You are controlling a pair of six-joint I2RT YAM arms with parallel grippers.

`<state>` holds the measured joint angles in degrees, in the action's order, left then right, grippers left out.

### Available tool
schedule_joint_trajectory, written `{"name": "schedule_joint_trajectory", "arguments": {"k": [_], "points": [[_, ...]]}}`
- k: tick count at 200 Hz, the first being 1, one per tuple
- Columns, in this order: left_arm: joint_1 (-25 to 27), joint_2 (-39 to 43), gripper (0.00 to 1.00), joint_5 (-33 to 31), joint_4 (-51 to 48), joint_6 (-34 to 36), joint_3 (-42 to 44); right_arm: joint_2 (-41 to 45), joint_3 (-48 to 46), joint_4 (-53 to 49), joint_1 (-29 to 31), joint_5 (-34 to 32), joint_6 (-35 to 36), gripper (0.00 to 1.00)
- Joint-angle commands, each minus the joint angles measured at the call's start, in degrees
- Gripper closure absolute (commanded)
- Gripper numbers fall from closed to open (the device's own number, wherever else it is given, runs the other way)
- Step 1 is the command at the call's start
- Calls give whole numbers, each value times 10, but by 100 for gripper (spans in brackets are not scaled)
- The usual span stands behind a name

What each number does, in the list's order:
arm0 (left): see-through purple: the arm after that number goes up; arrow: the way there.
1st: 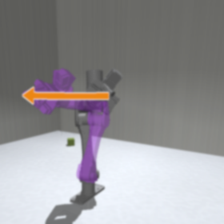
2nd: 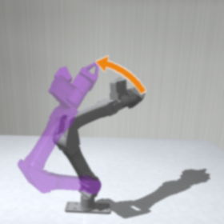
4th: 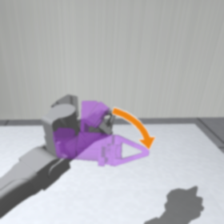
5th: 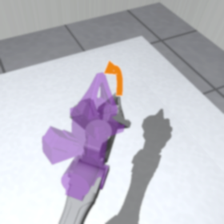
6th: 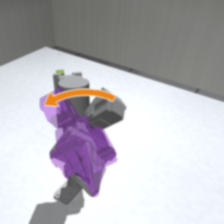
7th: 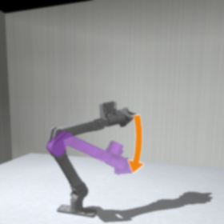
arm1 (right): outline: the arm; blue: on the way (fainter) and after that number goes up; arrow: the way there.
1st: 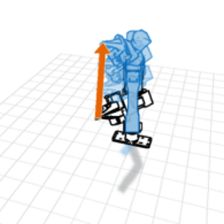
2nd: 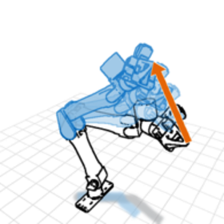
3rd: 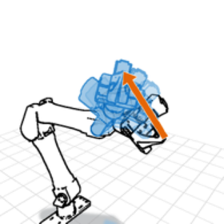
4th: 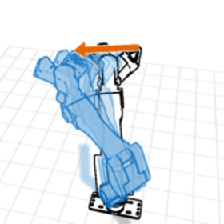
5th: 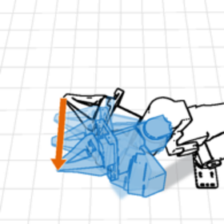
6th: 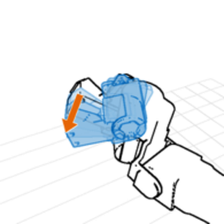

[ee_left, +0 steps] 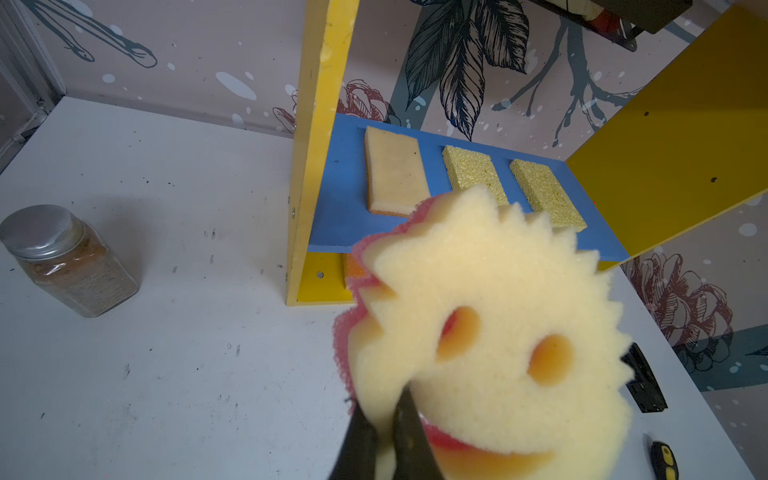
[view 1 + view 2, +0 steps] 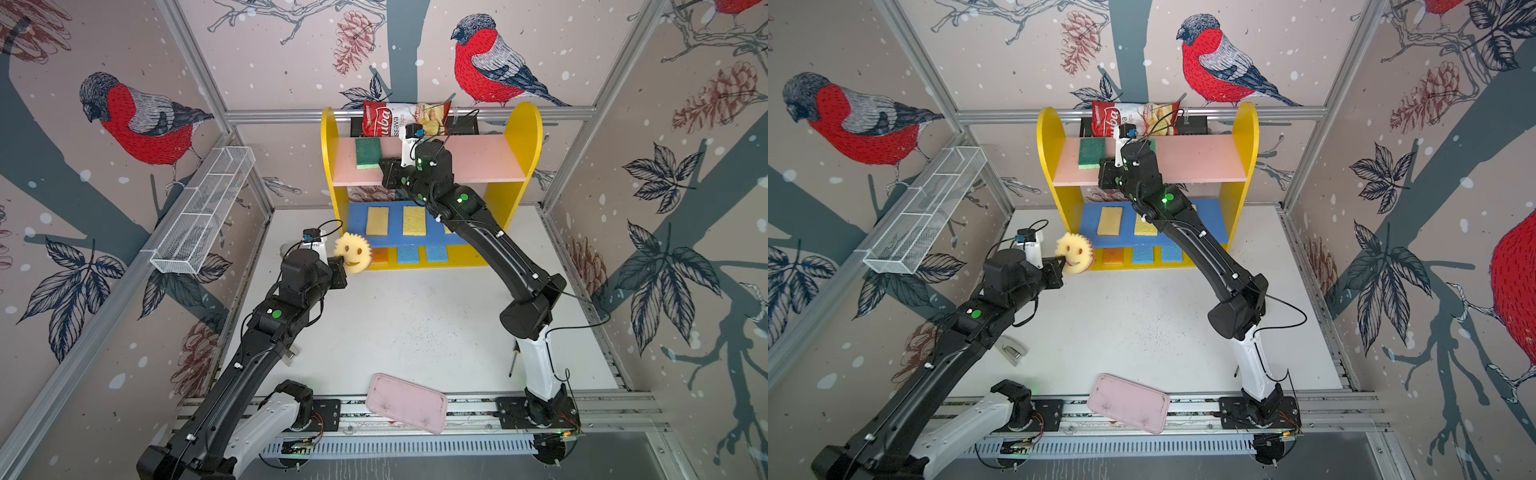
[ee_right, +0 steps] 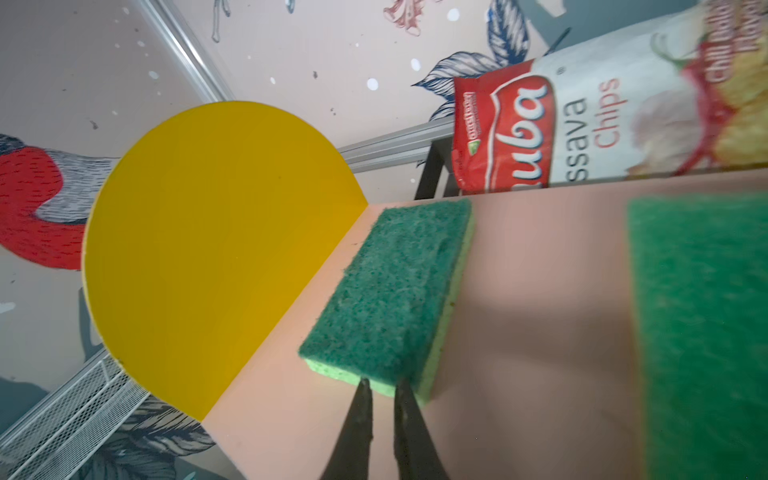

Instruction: Place and organize the cleaning sponges onto the shelf

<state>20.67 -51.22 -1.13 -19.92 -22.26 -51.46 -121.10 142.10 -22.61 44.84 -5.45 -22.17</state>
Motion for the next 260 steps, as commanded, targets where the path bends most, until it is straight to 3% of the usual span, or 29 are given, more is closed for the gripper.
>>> {"name": "schedule_joint_trajectory", "arguments": {"k": [1, 106, 163, 200, 260], "points": [[0, -2, 91, 6, 5, 4, -8, 13, -1, -21, 8, -81, 28, 87], [0, 11, 92, -5, -23, -10, -11, -44, 31, -13, 48, -209, 140, 89], [0, 2, 92, -1, -18, -15, -13, -49, 27, 5, 57, -135, 142, 89], [0, 0, 92, -2, -17, -16, -11, -43, 21, 1, 55, -124, 144, 89], [0, -2, 92, 2, -15, -18, -11, 59, -88, 25, 24, -76, 96, 91]]}}
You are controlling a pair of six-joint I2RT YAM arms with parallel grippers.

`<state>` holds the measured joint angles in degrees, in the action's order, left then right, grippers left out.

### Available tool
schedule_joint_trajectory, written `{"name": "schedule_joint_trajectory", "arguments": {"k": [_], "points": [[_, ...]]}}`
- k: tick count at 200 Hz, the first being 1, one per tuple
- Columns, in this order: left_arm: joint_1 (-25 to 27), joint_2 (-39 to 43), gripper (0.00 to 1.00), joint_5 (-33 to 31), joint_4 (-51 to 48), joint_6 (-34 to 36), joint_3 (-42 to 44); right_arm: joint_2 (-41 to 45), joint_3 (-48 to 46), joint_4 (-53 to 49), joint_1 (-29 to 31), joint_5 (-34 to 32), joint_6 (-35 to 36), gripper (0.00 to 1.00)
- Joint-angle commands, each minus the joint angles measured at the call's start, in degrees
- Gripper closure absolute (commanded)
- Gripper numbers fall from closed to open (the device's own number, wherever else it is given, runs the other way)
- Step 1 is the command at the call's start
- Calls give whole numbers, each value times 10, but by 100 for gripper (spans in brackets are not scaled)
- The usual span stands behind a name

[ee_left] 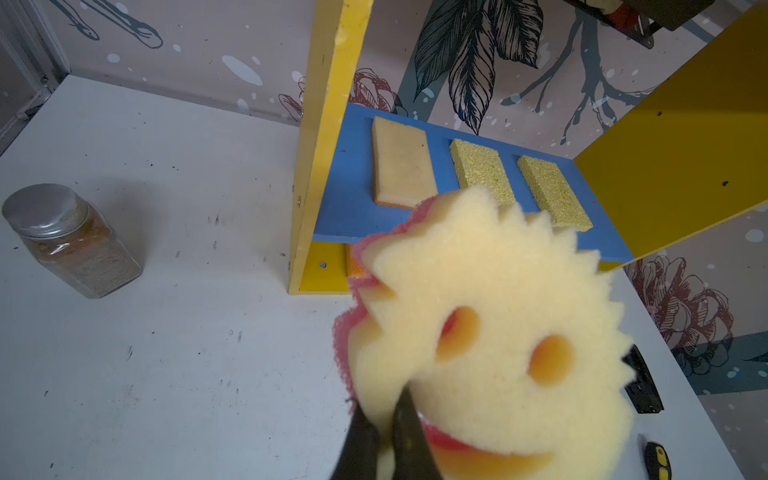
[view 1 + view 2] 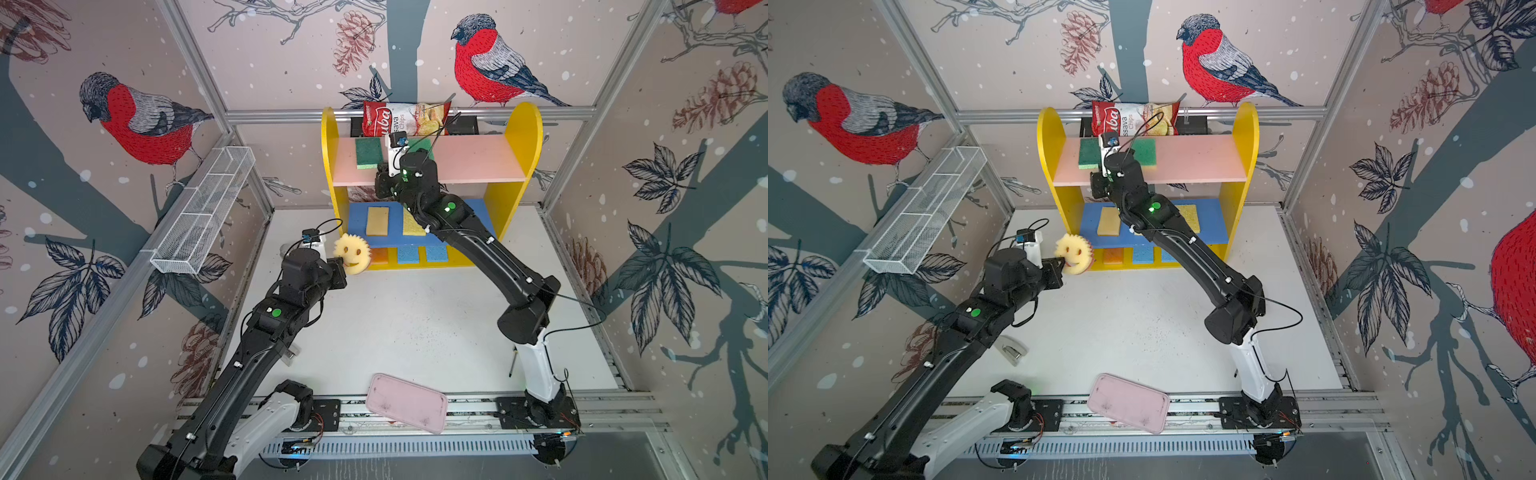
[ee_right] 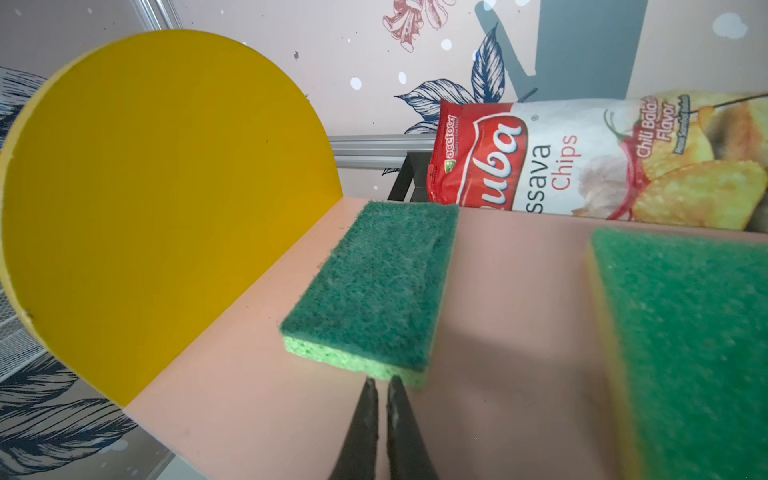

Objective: Place and organize the cleaning sponges onto the shelf
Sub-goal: 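Withdraw the right gripper from the shelf toward the shelf's side edge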

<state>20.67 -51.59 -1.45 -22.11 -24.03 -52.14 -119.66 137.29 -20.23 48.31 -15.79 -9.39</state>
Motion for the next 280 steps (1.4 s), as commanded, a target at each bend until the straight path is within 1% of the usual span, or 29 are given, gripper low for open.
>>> {"name": "schedule_joint_trajectory", "arguments": {"k": [1, 10, 21, 39, 59, 70, 82, 91, 102, 112, 125, 131, 139, 157, 168, 180, 200, 219, 235, 252, 272, 280], "points": [[0, 2, 92, 5, 7, 1, -4, 49, -44, 2, -11, 28, -32, 91], [0, 3, 92, 1, 4, 3, -5, 83, -79, 13, -10, 26, -29, 91], [0, 7, 92, -5, 2, 5, -4, 137, -143, 40, -9, 24, -25, 91], [0, 9, 92, -11, -3, 11, -7, 246, -286, 110, -11, 4, -19, 86], [0, 10, 92, -14, -5, 15, -11, 367, -438, 173, -27, -66, -18, 74], [0, 11, 92, -17, -5, 17, -13, 425, -496, 180, -47, -117, -30, 69], [0, 8, 92, -19, -4, 19, -17, 474, -546, 172, -83, -151, -52, 59], [0, 6, 92, -19, -4, 19, -21, 518, -579, 162, -114, -163, -68, 49], [0, 2, 92, -13, -4, 18, -28, 557, -618, 151, -151, -168, -83, 40], [0, -1, 92, -10, -5, 16, -35, 584, -651, 137, -182, -172, -97, 34], [0, -3, 92, -10, -8, 15, -47, 610, -688, 125, -222, -161, -116, 29], [0, -4, 92, -11, -10, 15, -47, 616, -701, 121, -241, -148, -124, 28], [0, -6, 92, -12, -15, 15, -73, 620, -713, 114, -268, -125, -135, 27], [0, -12, 92, -11, -25, 19, -111, 607, -717, 109, -333, -44, -153, 25], [0, -21, 92, -3, -36, 22, -138, 590, -707, 112, -359, -5, -155, 24], [0, -30, 92, 8, -49, 22, -165, 567, -695, 119, -377, 21, -149, 23], [0, -36, 92, 22, -61, 19, -194, 531, -671, 121, -385, 59, -136, 23], [1, -35, 91, 19, -68, 15, -210, 515, -674, 132, -384, 79, -135, 24], [1, -36, 91, 17, -72, 12, -220, 510, -689, 142, -384, 76, -134, 25], [1, -41, 91, 18, -74, 10, -229, 504, -715, 181, -384, 75, -122, 25], [0, -56, 91, 28, -81, 3, -244, 481, -722, 213, -384, 83, -101, 27], [1, -61, 91, 36, -82, -1, -248, 456, -723, 227, -383, 89, -89, 28]]}}
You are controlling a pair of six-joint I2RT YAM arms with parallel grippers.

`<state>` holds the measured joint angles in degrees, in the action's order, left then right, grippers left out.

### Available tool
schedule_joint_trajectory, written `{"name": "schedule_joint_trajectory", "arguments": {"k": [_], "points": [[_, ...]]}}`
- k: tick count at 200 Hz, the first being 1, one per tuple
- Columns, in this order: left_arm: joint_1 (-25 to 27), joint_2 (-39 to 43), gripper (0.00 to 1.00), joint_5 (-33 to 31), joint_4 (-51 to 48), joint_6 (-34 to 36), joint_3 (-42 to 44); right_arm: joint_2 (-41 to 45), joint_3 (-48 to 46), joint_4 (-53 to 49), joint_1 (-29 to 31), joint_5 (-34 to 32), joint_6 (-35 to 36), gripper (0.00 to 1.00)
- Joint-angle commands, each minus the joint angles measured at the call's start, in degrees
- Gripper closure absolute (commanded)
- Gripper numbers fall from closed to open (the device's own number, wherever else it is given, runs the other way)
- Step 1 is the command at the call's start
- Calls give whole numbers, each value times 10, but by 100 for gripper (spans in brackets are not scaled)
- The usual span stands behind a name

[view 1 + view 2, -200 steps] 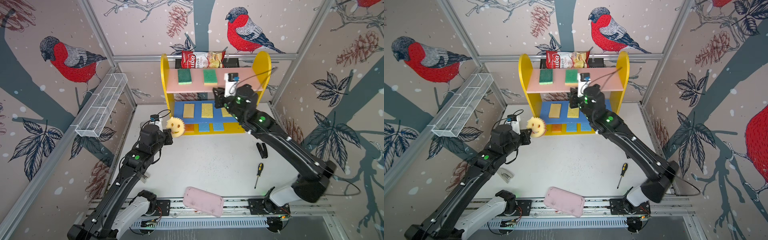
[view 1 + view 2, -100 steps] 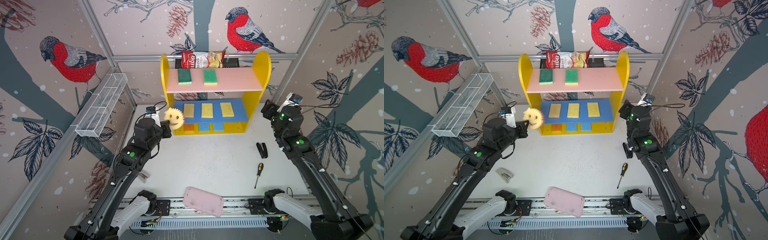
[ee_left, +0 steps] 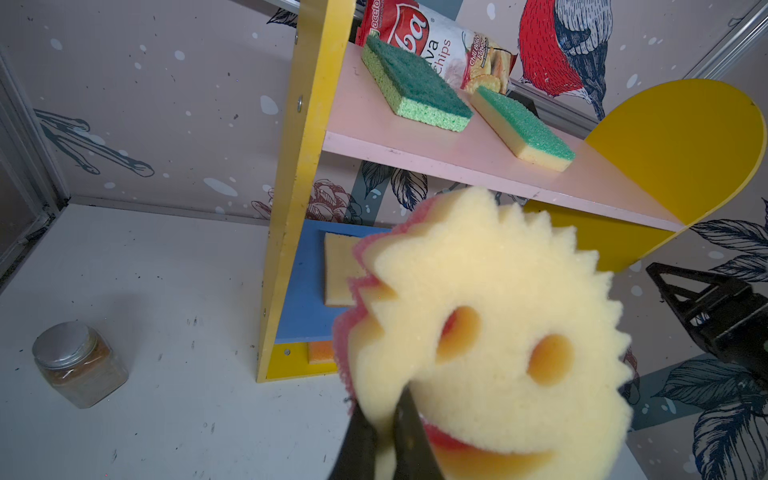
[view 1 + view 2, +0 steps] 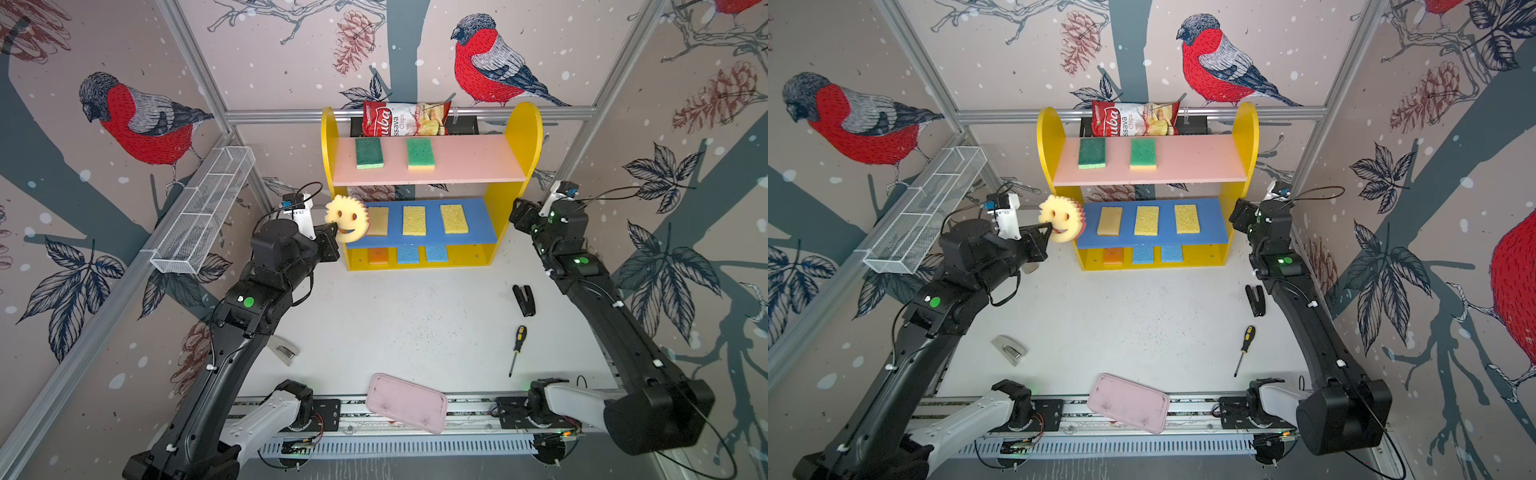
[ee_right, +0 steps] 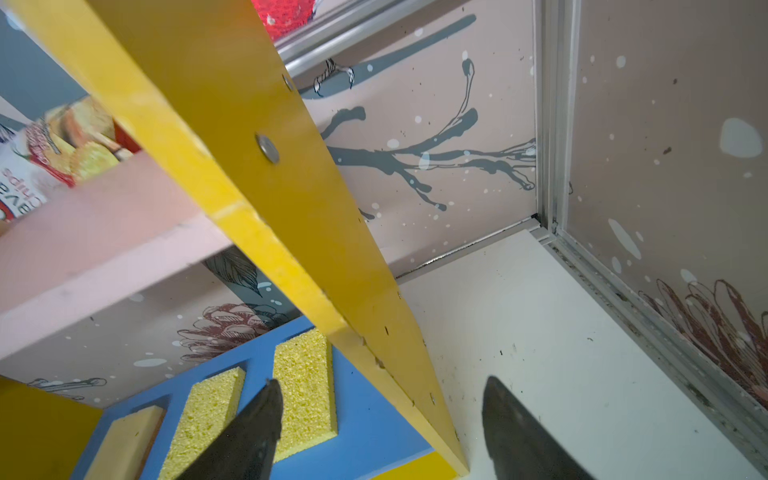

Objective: Place and organize the cleaning sponges onto the shelf
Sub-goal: 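Withdraw the right gripper from the shelf toward the shelf's side edge, then raise the smiley sponge to the pink shelf with the left gripper while right approaches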

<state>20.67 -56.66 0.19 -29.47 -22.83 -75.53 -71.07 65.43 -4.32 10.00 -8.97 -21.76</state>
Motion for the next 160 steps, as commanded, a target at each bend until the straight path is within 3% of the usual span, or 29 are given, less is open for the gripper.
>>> {"name": "schedule_joint_trajectory", "arguments": {"k": [1, 38, 59, 73, 137, 160], "points": [[0, -11, 91, 20, -8, -13, -14, -32, -5, 69, 0, 22, 37, 28], [1, -11, 91, 28, -13, -31, -9, -75, -5, 119, 0, 39, 80, 44], [1, -10, 91, 23, -14, -35, -3, -79, -4, 124, 2, 46, 90, 67], [1, -14, 91, 20, -12, -36, -5, -74, -7, 123, 7, 46, 97, 77], [1, -42, 91, 30, -2, -37, -31, -10, -36, 105, 36, 33, 112, 98], [1, -47, 91, 32, -4, -37, -38, 30, -54, 99, 37, 35, 106, 100]]}}
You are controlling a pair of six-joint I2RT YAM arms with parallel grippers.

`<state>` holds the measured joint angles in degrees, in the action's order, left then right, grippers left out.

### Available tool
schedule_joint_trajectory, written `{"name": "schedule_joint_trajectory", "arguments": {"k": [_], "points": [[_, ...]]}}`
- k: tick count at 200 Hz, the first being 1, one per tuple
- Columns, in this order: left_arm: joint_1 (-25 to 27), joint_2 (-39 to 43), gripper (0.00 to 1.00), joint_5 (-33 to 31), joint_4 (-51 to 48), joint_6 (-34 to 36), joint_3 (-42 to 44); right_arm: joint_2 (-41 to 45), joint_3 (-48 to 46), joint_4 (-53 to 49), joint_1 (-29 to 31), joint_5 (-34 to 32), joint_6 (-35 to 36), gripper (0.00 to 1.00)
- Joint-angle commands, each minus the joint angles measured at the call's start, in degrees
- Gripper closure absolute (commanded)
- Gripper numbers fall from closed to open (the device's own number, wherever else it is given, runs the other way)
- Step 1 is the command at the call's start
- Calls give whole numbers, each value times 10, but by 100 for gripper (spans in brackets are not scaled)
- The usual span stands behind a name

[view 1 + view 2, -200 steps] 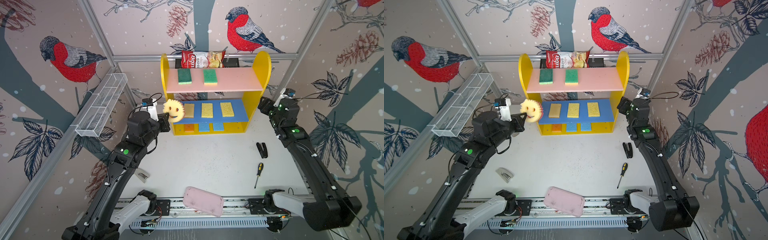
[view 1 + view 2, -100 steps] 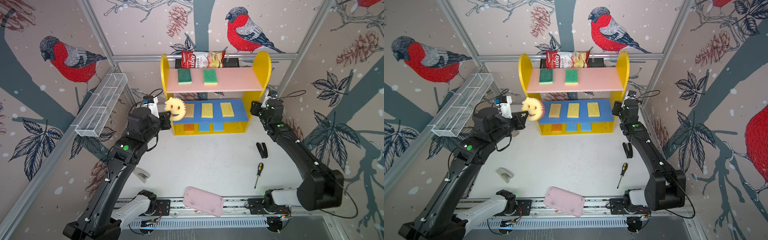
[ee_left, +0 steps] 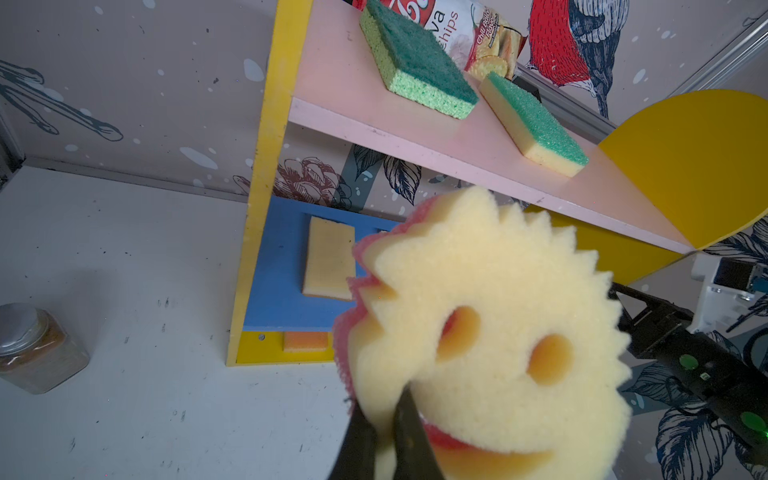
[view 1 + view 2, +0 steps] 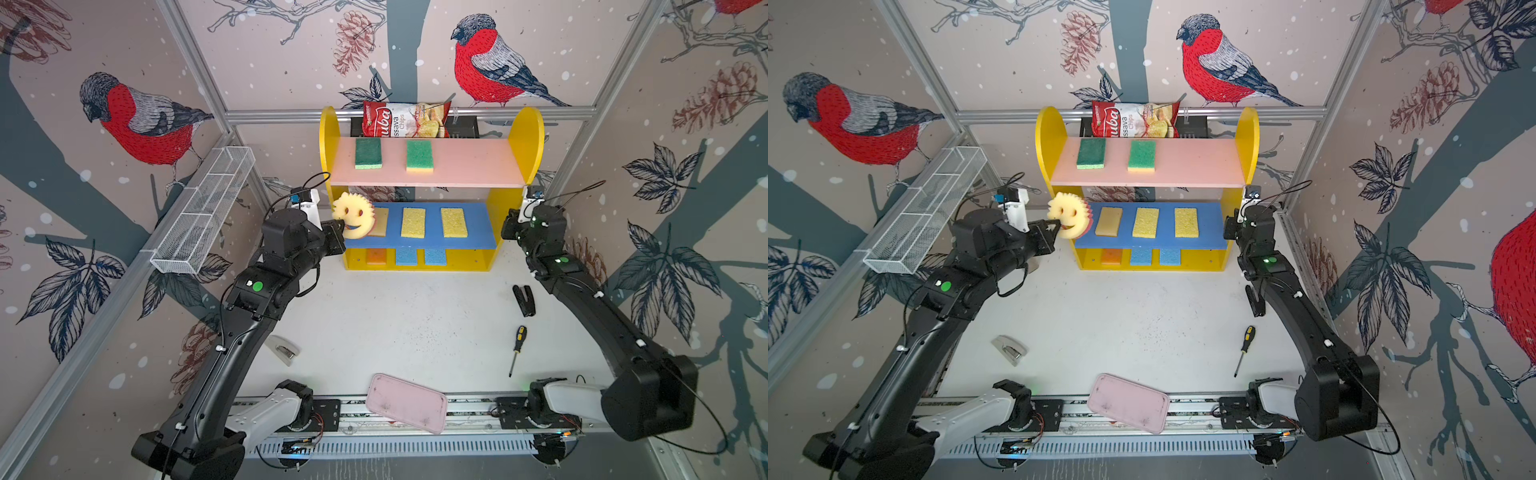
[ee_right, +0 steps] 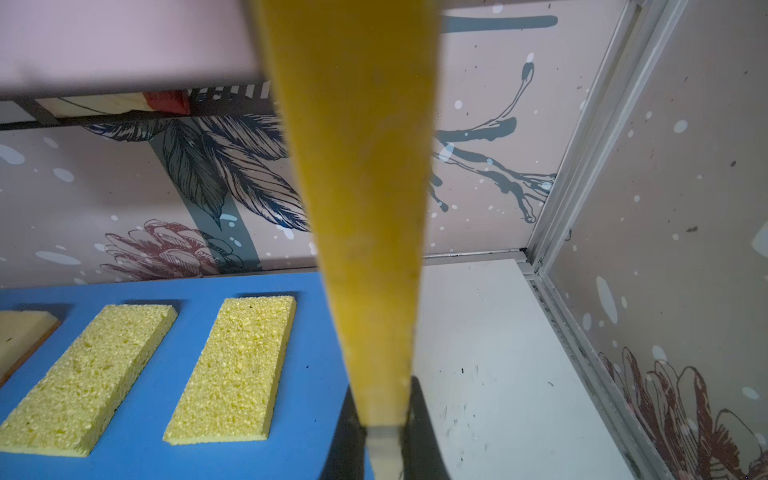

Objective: Place and organize the cleaning sponges onto the shelf
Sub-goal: 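Raise the smiley sponge to the pink shelf with the left gripper while right approaches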

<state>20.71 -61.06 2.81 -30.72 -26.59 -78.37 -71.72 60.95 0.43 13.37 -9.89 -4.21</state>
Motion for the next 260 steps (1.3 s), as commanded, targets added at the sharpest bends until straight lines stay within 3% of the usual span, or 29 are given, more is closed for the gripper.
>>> {"name": "schedule_joint_trajectory", "arguments": {"k": [1, 65, 96, 118, 131, 150, 161, 195, 221, 260], "points": [[0, -3, 91, 6, 8, 1, -10, 38, -10, 51, 3, 44, -70, 99], [0, -6, 91, 9, 12, -5, -12, 87, -46, 3, -3, -3, -92, 100], [0, -14, 91, 4, 6, 2, -38, 94, -50, -8, -46, -21, -118, 100], [0, -27, 91, 7, 2, 4, -73, 89, -33, -27, -89, 18, -143, 99], [0, -38, 91, 9, -2, 7, -100, 88, -23, -36, -98, 41, -147, 88], [3, -61, 91, 13, -7, 10, -154, 88, -10, -52, -98, 65, -148, 62], [9, -75, 91, 10, -6, 13, -181, 91, 2, -74, -97, 71, -151, 53], [79, -126, 91, -41, -5, 36, -272, 132, 41, -158, -87, 58, -160, 49], [165, -195, 91, -97, -22, 76, -367, 179, 65, -186, -68, 55, -176, 54], [244, -329, 90, -123, -68, 120, -528, 149, 178, -225, 26, 60, -171, 58]]}}
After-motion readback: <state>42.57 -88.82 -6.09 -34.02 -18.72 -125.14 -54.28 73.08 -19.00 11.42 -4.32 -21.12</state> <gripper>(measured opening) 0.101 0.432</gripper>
